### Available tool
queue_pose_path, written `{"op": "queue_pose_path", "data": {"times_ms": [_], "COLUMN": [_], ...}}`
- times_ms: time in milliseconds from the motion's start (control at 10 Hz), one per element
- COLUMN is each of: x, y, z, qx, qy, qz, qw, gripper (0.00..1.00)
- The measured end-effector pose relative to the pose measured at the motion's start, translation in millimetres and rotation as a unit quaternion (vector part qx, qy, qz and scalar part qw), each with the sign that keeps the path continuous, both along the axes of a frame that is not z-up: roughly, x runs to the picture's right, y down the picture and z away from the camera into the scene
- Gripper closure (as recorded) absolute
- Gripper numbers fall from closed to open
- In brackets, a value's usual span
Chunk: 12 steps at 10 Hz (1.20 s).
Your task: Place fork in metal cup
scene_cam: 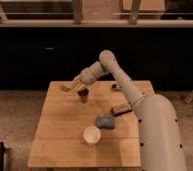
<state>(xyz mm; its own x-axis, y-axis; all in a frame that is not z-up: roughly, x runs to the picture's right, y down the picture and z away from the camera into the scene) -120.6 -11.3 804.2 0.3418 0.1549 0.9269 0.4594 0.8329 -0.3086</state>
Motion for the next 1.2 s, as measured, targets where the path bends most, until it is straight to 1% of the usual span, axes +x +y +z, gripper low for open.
{"op": "queue_pose_path", "data": {"times_ms": [500,700,1200], "x": [14.8,18.3,21.9], "y": [-2.5,-1.8,-6.3], "z": [9.0,14.0,28.0], "qx": [-0.022,-0.034,-0.052], "qy": [0.008,0.009,0.008], "qz": [0.031,0.043,0.06], "qw": [0.9992,0.9985,0.9968], "gripper": [1.0,1.0,1.0]}}
